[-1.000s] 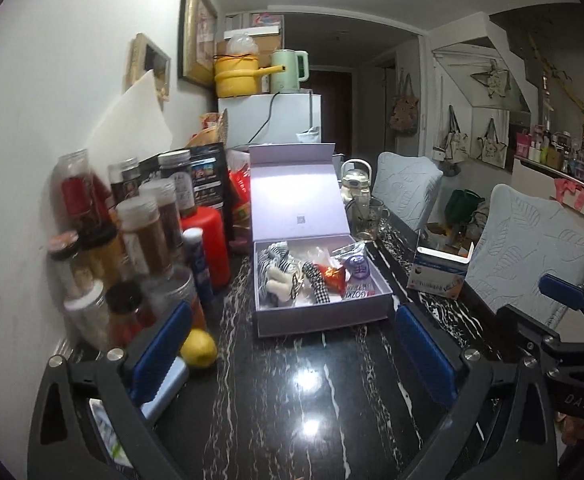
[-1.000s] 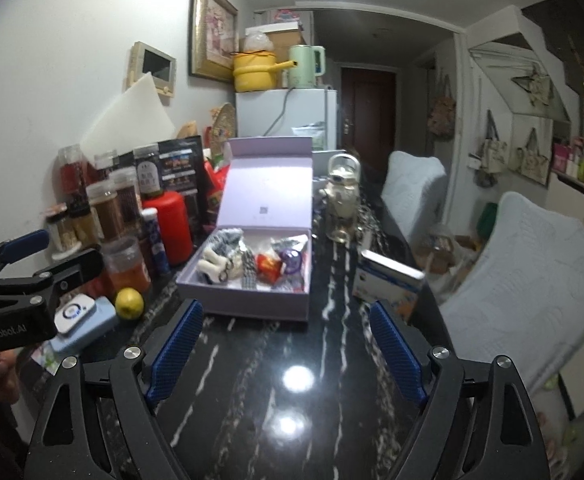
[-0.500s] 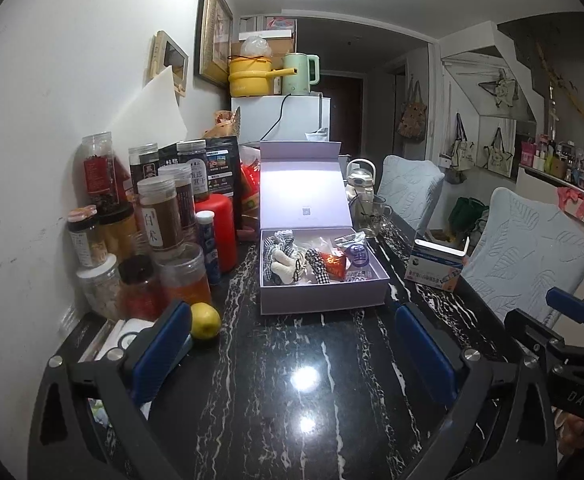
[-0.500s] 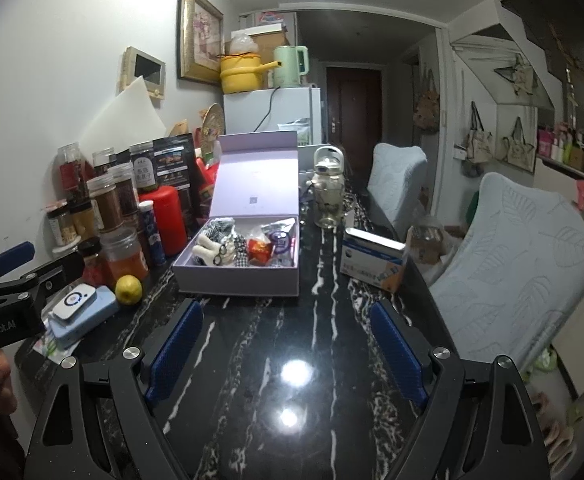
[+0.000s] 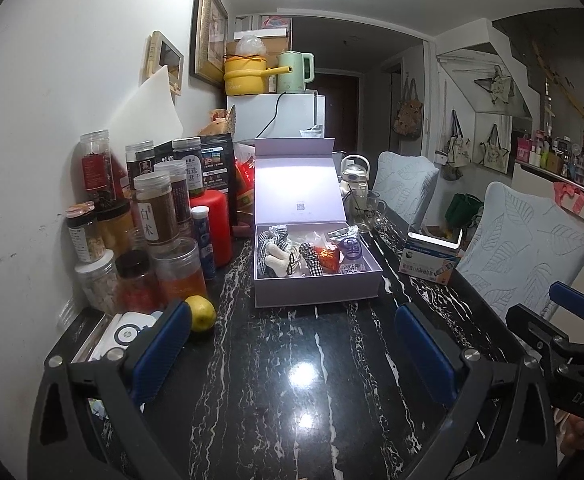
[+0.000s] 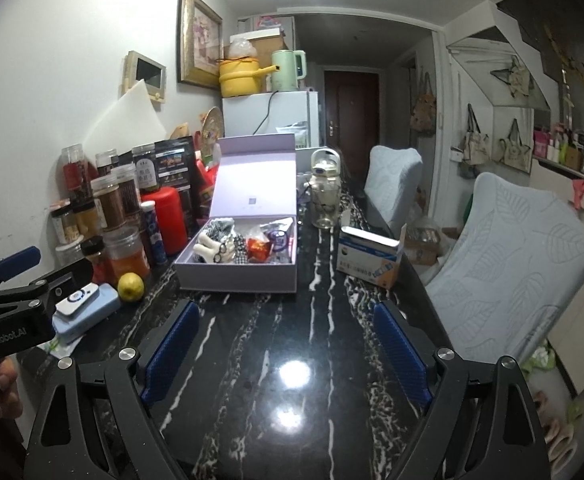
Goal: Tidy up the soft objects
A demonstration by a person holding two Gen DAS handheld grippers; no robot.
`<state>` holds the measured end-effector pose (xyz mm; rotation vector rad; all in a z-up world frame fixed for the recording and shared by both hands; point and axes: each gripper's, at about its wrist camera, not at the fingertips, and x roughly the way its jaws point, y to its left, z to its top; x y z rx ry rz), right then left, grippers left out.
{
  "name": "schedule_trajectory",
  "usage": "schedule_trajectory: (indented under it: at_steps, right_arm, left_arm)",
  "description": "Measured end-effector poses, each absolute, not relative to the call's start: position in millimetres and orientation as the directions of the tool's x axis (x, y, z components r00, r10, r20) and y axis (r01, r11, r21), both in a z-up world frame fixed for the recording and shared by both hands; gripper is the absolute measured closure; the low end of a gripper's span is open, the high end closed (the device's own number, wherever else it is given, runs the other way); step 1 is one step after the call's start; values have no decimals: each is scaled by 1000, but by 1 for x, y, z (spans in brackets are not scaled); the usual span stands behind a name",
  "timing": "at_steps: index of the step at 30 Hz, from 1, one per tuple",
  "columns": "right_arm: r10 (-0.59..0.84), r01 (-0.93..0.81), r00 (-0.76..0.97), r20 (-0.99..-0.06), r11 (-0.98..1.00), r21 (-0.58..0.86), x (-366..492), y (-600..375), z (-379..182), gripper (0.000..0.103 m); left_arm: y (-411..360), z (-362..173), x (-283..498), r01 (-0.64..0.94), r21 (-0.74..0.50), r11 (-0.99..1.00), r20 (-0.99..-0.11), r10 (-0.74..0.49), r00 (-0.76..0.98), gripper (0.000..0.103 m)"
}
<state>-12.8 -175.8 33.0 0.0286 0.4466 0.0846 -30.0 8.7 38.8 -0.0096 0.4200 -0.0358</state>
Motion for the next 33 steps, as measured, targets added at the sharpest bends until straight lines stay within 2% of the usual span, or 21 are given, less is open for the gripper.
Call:
schedule_trajectory:
  at_steps: [33]
  right_arm:
    - [90,-81,892,-443,996,40,-15,-180,27,13]
  left_arm:
    - [2,26,-28,44,-12,999,-436,-45,899,0]
